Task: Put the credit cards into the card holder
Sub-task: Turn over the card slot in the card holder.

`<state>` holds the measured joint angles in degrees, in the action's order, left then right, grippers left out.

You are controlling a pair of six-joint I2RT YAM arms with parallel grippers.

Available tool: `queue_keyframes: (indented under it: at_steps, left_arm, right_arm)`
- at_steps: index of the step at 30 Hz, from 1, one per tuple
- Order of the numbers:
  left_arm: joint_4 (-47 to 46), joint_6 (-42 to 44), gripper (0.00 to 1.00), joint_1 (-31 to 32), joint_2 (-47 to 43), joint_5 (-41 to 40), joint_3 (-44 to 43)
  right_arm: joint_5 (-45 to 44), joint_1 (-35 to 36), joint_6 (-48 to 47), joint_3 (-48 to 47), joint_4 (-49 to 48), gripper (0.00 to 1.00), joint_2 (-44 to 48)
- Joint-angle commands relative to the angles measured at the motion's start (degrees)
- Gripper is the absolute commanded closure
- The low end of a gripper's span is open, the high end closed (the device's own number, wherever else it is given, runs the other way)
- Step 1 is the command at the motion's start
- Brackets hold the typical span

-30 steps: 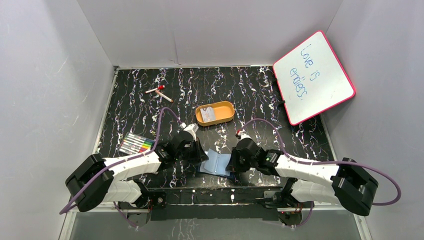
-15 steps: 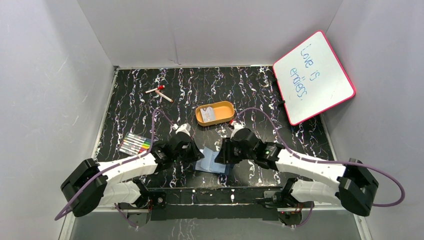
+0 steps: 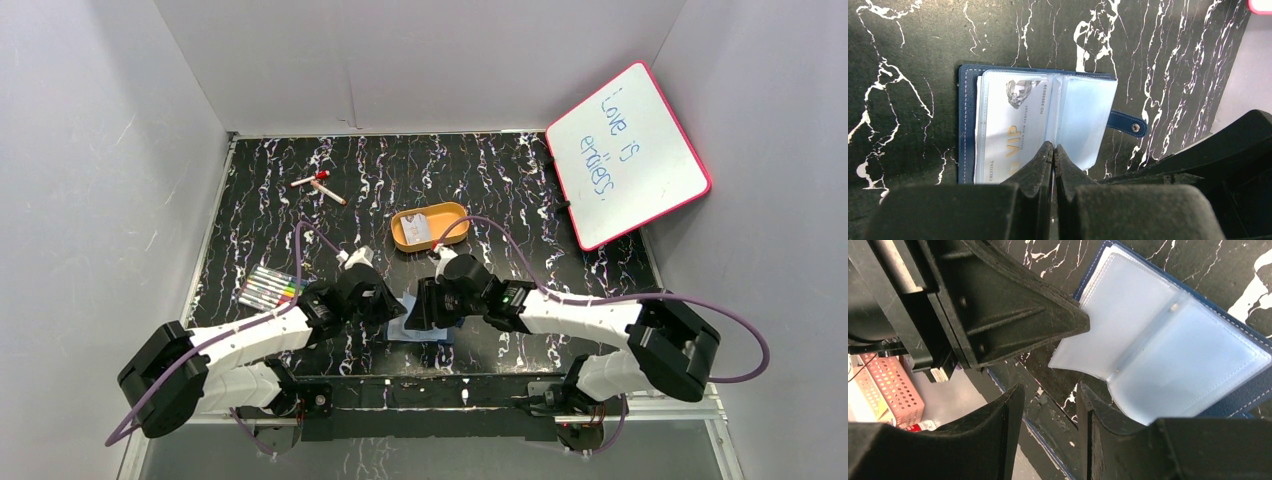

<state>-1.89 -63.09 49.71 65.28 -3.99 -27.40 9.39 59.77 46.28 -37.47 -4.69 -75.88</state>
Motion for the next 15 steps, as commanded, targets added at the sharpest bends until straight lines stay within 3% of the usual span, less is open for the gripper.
queue_keyframes:
  at_steps: [1, 15]
  left_arm:
    - [1.5, -1.5, 1.0, -0.1, 0.5, -1.7, -3.1]
    - [0.2, -0.8, 1.0, -0.1, 0.9, 1.2, -3.7]
  right_arm:
    - [-1.0, 0.7, -1.4, -4.1, -1.7, 0.49, -1.9]
    - [-6.1, 1.1, -1.4, -7.1, 2.6, 0.53, -7.9]
